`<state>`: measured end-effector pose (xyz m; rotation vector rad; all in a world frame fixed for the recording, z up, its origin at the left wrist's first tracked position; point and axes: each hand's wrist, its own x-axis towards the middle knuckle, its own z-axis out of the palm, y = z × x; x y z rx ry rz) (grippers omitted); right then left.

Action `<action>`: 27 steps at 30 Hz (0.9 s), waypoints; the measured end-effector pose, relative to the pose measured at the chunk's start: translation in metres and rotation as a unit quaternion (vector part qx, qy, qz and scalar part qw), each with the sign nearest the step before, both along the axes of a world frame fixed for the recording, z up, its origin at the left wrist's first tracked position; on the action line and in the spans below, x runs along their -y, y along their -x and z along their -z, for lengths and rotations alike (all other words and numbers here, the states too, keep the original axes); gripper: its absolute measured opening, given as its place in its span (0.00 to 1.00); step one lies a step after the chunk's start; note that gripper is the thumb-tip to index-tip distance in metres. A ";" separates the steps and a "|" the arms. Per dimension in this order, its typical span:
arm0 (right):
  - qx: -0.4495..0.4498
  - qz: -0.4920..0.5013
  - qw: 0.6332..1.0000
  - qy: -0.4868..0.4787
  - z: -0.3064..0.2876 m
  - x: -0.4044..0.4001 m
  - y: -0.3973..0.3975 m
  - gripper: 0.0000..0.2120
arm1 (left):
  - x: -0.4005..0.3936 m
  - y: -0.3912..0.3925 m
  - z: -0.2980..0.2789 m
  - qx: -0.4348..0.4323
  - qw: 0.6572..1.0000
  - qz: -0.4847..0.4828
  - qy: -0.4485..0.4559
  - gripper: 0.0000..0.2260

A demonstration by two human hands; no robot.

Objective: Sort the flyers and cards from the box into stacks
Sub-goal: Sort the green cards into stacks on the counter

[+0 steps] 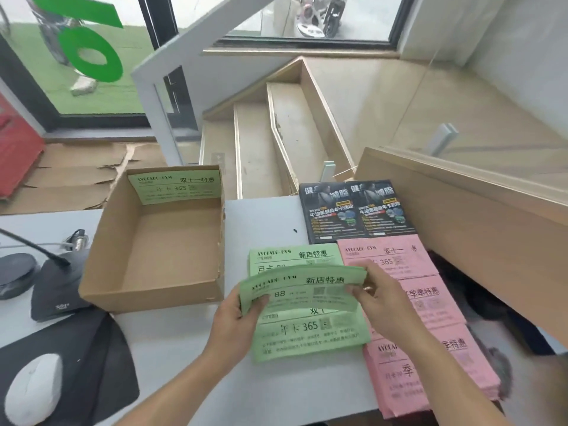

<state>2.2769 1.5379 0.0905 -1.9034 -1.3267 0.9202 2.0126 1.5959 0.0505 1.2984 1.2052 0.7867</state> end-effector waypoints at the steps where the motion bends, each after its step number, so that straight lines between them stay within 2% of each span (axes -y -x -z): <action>1: -0.009 0.009 1.000 -0.008 -0.004 -0.011 -0.003 0.17 | -0.008 -0.006 -0.005 -0.005 1.000 -0.020 -0.014 0.11; 4: -0.002 0.000 1.000 0.014 -0.005 -0.053 -0.011 0.29 | -0.034 -0.028 -0.008 -0.089 0.993 -0.058 -0.043 0.19; 7: 0.031 -0.014 0.998 0.054 0.010 -0.087 -0.013 0.33 | -0.056 -0.047 0.001 -0.174 0.983 -0.055 -0.006 0.33; 10: 0.035 0.010 0.998 0.051 0.028 -0.098 -0.010 0.35 | -0.067 -0.054 0.003 -0.207 0.976 -0.064 0.024 0.33; 14: 0.090 0.035 0.994 0.045 0.050 -0.092 -0.010 0.34 | -0.065 -0.050 0.002 -0.253 0.967 -0.024 0.028 0.33; 18: 0.106 0.043 0.993 0.029 0.059 -0.089 -0.012 0.35 | -0.065 -0.041 0.009 -0.283 0.958 -0.018 0.039 0.35; 22: 0.249 0.026 0.968 0.005 0.057 -0.086 -0.007 0.32 | -0.059 -0.039 0.006 -0.256 0.963 -0.019 0.086 0.36; 27: 0.267 -0.012 0.963 0.018 0.061 -0.079 0.009 0.22 | -0.055 -0.045 0.002 -0.181 0.976 -0.034 0.115 0.30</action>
